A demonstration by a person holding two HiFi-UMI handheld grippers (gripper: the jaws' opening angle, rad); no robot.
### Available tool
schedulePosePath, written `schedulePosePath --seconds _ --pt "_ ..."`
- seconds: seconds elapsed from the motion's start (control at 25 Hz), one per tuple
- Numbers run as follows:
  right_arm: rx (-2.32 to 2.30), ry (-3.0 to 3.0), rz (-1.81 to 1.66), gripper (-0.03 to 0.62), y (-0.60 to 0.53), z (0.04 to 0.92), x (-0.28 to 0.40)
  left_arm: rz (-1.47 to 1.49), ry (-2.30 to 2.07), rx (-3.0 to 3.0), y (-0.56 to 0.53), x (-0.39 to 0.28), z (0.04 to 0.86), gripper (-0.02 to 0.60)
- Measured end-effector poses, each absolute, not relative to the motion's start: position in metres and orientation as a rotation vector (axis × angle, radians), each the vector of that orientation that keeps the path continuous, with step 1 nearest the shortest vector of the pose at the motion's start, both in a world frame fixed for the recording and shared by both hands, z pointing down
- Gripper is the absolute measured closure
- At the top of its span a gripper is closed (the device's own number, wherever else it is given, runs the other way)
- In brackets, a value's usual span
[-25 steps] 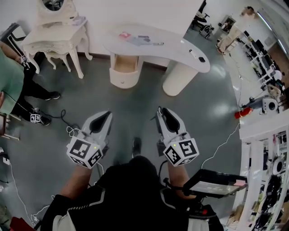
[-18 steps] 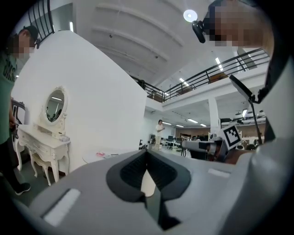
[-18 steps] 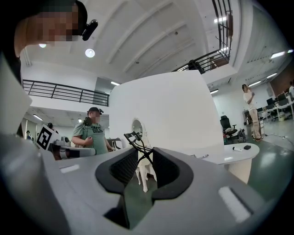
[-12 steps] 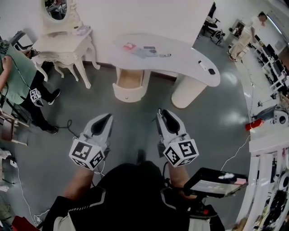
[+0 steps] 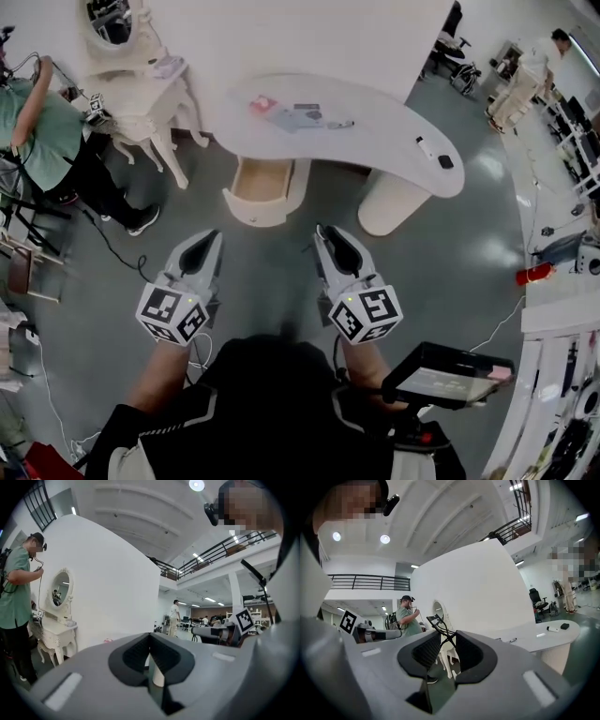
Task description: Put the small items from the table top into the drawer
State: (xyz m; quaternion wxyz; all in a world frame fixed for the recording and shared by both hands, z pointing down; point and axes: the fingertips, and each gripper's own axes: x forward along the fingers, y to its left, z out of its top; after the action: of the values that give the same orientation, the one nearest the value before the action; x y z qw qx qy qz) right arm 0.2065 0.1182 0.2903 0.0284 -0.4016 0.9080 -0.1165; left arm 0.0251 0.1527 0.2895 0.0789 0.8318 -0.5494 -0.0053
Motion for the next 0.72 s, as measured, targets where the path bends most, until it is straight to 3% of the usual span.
schedulePosePath --seconds 0.32,0.72 --pt "-1.192 2.805 -0.385 0.491 0.066 0.293 0.205 0.034 -1.665 2.485 0.109 0.03 0.286 0.581" --pt "-1.325 2.783 -0.449 0.491 0.018 0.313 0.16 0.001 -1.555 2.53 0.045 -0.009 0.302 0.58"
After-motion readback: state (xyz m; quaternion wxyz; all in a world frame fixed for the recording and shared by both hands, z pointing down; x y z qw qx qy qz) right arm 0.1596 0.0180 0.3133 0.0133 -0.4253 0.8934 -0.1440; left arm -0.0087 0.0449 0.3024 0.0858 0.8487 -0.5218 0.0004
